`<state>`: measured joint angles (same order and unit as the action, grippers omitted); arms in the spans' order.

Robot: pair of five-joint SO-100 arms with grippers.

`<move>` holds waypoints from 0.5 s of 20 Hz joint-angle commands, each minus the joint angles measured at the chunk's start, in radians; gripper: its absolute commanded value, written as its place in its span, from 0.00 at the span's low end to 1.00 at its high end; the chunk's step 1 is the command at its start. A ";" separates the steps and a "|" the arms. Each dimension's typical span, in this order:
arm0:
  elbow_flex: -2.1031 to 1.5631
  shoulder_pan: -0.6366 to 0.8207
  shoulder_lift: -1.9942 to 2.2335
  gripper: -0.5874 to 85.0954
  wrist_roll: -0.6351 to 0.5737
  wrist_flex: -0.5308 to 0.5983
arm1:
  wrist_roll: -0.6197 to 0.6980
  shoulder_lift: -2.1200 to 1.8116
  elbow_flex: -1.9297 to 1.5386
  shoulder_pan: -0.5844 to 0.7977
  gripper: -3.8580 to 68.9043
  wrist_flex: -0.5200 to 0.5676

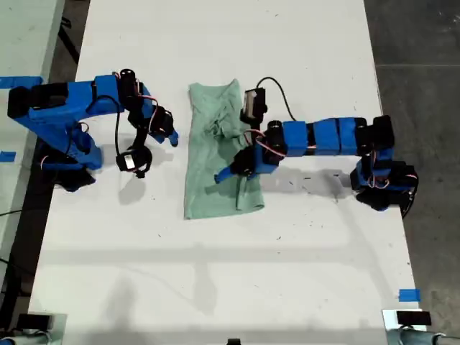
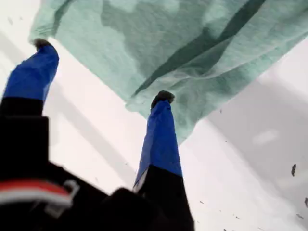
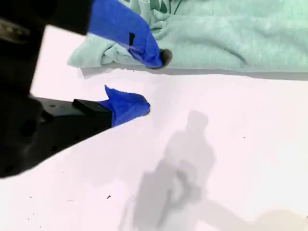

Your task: Fold tshirt

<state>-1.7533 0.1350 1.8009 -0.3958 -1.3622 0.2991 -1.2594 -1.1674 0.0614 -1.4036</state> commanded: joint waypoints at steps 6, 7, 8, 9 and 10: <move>0.186 -0.118 -0.094 0.16 0.100 -0.012 | 0.012 -0.423 -0.196 0.034 0.53 -0.078; 0.212 -0.147 -0.120 0.19 0.137 -0.015 | 0.009 -0.453 -0.238 0.040 0.53 -0.071; 0.242 -0.170 -0.149 0.20 0.150 -0.018 | 0.009 -0.480 -0.276 0.046 0.52 -0.058; 0.278 -0.190 -0.173 0.20 0.175 -0.037 | 0.008 -0.506 -0.308 0.051 0.52 -0.046; 0.304 -0.207 -0.190 0.21 0.189 -0.044 | 0.008 -0.528 -0.336 0.055 0.52 -0.037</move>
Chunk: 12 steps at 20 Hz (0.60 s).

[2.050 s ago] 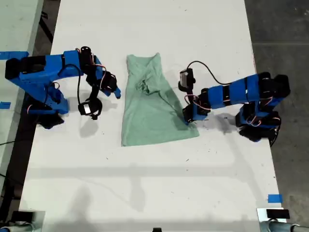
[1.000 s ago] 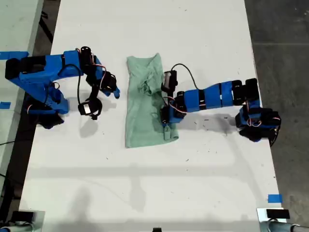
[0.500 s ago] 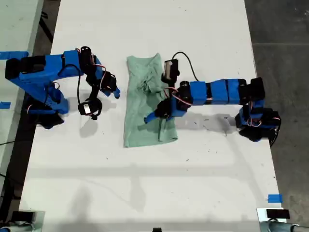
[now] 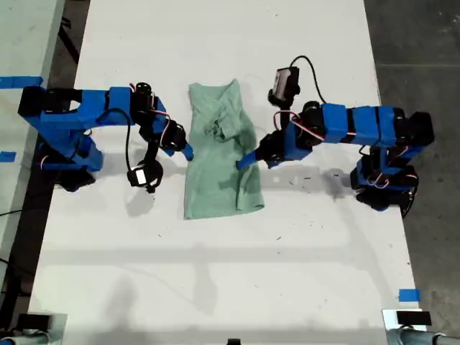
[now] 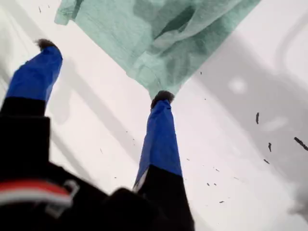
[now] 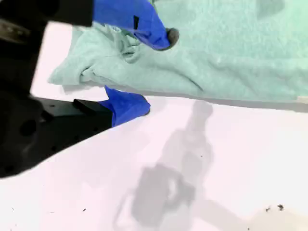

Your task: Fold tshirt

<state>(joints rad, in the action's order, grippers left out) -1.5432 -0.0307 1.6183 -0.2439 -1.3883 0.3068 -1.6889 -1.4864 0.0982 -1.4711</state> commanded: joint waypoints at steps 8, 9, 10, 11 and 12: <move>0.155 -0.141 -0.094 0.21 0.115 0.034 | -0.005 -0.216 -0.158 0.031 0.50 0.074; 0.156 -0.147 -0.104 0.21 0.121 0.041 | -0.006 -0.224 -0.169 0.031 0.50 0.078; 0.163 -0.155 -0.112 0.22 0.132 0.043 | -0.011 -0.230 -0.178 0.031 0.50 0.080; 0.169 -0.161 -0.117 0.22 0.137 0.046 | -0.012 -0.236 -0.186 0.031 0.50 0.083; 0.178 -0.166 -0.123 0.22 0.140 0.046 | -0.014 -0.241 -0.192 0.029 0.50 0.083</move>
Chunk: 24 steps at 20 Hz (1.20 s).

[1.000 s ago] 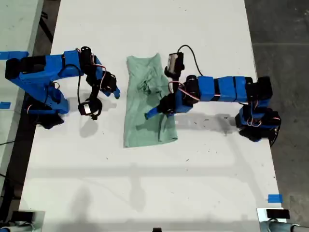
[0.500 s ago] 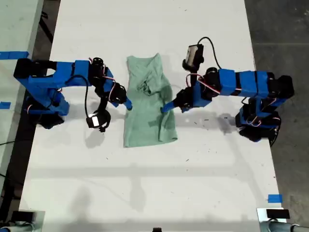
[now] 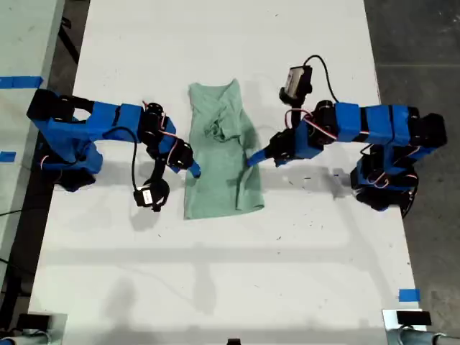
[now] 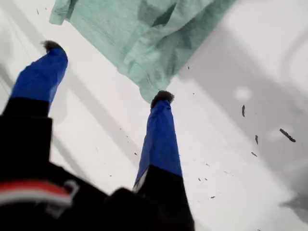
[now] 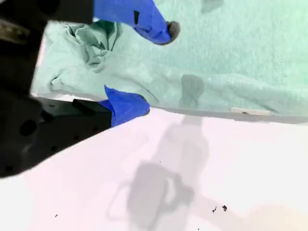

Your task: Fold tshirt

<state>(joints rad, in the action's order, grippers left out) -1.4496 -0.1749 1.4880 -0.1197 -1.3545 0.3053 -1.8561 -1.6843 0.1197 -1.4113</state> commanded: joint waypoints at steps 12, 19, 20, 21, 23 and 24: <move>0.089 -0.037 -0.311 0.17 0.034 0.189 | -0.057 -0.140 -0.081 -0.023 0.50 0.046; 0.092 -0.032 -0.301 0.03 0.049 0.183 | -0.077 -0.190 -0.160 -0.035 0.49 0.092; 0.092 -0.032 -0.270 0.03 0.052 0.158 | -0.074 -0.193 -0.164 -0.034 0.49 0.100; 0.092 -0.031 -0.238 0.03 0.055 0.137 | -0.071 -0.193 -0.167 -0.031 0.49 0.104; 0.114 -0.029 -0.183 0.06 0.055 0.080 | -0.066 -0.193 -0.176 -0.028 0.48 0.118; 0.141 -0.029 -0.164 0.06 0.055 0.038 | -0.066 -0.193 -0.181 -0.028 0.48 0.123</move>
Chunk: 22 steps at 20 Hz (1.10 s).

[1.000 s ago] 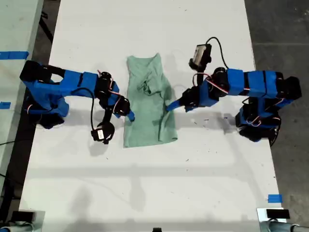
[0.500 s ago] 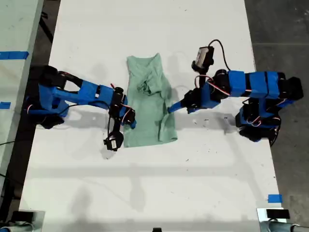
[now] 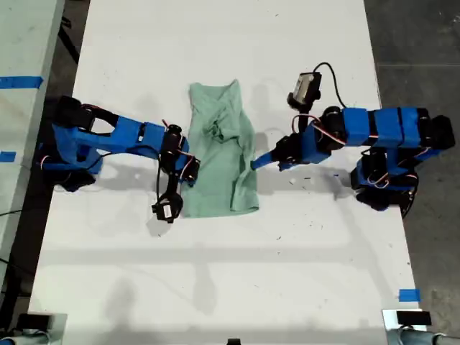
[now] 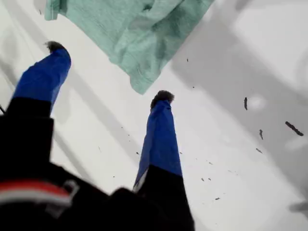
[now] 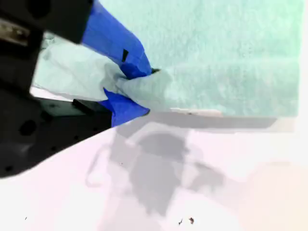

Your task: Fold tshirt

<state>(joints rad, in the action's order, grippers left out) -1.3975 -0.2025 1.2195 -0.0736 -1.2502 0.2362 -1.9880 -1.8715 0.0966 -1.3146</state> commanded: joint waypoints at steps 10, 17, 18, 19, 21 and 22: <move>0.442 0.044 -0.054 0.01 -0.080 -0.112 | 0.002 -0.086 -0.029 -0.005 0.47 0.043; 0.635 0.097 -0.407 0.05 -0.135 0.011 | -0.002 -0.098 -0.049 -0.006 0.46 0.058; 0.644 0.104 -0.442 0.15 -0.135 0.021 | -0.002 -0.098 -0.051 -0.006 0.46 0.060; 0.658 0.109 -0.471 0.27 -0.141 0.021 | -0.003 -0.098 -0.051 -0.008 0.46 0.060; 0.660 0.109 -0.488 0.38 -0.141 0.005 | -0.003 -0.098 -0.054 -0.008 0.46 0.061; 0.660 0.109 -0.485 0.39 -0.141 -0.017 | -0.002 -0.098 -0.055 -0.006 0.46 0.063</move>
<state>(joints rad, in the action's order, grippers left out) -0.7777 -0.1120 0.7317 -0.2040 -1.2533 0.2362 -2.0371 -1.9297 0.0966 -1.2747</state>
